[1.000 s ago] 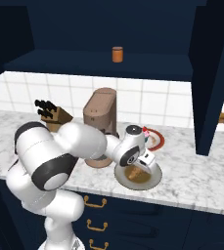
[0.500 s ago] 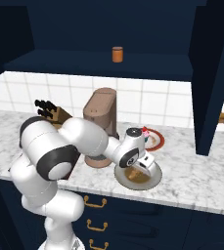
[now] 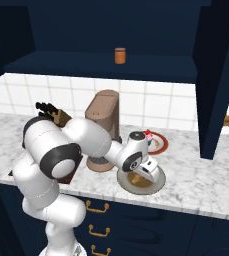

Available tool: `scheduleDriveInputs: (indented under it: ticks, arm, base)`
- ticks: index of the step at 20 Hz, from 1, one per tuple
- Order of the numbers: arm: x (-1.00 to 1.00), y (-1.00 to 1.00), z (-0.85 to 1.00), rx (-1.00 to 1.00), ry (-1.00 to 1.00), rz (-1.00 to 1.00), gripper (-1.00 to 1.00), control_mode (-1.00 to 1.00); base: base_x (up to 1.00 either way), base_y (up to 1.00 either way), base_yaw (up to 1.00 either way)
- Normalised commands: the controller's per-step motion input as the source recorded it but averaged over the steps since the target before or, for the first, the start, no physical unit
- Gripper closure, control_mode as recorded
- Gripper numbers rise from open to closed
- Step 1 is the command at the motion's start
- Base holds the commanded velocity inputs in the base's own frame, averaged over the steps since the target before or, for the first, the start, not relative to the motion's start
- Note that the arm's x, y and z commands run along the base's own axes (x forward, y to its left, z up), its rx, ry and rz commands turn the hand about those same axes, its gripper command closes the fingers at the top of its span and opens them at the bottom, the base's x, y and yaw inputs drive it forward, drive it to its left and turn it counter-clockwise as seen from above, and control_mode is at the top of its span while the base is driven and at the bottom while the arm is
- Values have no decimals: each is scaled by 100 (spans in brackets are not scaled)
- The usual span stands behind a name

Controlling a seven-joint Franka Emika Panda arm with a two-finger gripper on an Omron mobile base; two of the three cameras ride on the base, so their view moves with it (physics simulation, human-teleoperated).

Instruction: From the different types of pastries on the counter, select a croissant and place it on the cutting board. Then retrieve a jar of jam from the cabinet and place it alongside the croissant on the cutting board.

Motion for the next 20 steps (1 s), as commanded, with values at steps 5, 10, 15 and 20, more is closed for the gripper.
scheduleDriveInputs:
  ticks: [5, 10, 15, 20]
  arm:
    - [0, -5, 15, 1, 1, -3, 100, -100]
    - [0, -3, 65, 1, 0, -1, 100, -100]
    - [-13, 0, 53, 3, 12, 0, 100, -100]
    - [-46, 0, 17, 2, 7, 0, 100, -100]
  base:
    - [0, 0, 0]
    - [0, 0, 0]
    - [0, 0, 0]
    - [0, 0, 0]
